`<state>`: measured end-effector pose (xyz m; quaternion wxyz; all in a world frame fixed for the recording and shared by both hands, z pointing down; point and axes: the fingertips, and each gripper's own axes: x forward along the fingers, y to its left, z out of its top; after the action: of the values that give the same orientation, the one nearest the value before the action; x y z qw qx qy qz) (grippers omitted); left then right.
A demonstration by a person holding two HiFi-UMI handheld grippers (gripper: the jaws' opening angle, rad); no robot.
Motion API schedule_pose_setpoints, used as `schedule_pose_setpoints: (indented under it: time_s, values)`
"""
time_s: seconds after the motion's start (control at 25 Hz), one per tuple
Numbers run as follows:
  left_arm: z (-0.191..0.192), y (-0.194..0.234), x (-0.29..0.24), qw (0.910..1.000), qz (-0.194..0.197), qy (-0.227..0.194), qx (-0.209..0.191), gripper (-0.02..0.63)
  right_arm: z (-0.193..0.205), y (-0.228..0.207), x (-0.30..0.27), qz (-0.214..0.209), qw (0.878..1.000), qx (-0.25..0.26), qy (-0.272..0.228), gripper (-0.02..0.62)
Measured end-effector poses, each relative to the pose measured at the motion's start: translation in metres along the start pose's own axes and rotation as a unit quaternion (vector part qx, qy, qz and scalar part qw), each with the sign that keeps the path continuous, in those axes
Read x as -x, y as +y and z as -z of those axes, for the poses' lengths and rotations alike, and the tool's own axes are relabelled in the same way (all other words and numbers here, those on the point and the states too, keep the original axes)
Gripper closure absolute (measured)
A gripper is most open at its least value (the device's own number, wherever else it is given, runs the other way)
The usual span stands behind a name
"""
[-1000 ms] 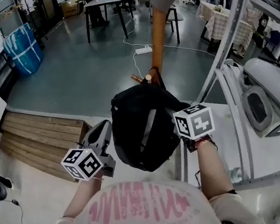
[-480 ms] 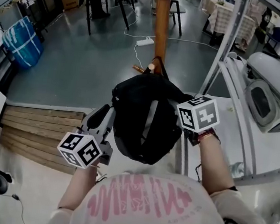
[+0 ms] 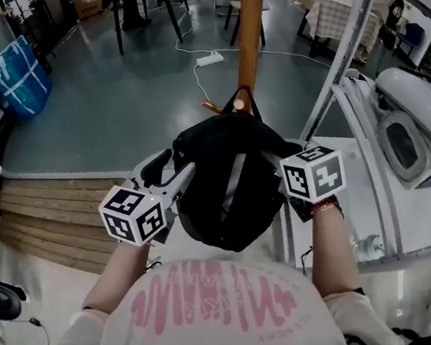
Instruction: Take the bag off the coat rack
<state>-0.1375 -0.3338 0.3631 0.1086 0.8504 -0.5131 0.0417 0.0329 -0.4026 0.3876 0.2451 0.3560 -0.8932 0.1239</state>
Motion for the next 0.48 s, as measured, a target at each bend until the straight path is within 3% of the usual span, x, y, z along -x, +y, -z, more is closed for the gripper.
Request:
schedule_pose_setpoints:
  time_s: [0.2, 0.48]
  values:
    - [0.002, 0.010, -0.021, 0.9983, 0.025, 0.029, -0.044, 0.336, 0.000, -0.003, -0.001, 0.011, 1.000, -0.010, -0.005, 0.492]
    - [-0.008, 0.021, -0.039, 0.9946, 0.049, 0.021, -0.089, 0.304, 0.000, -0.003, -0.003, 0.016, 1.000, -0.026, -0.006, 0.489]
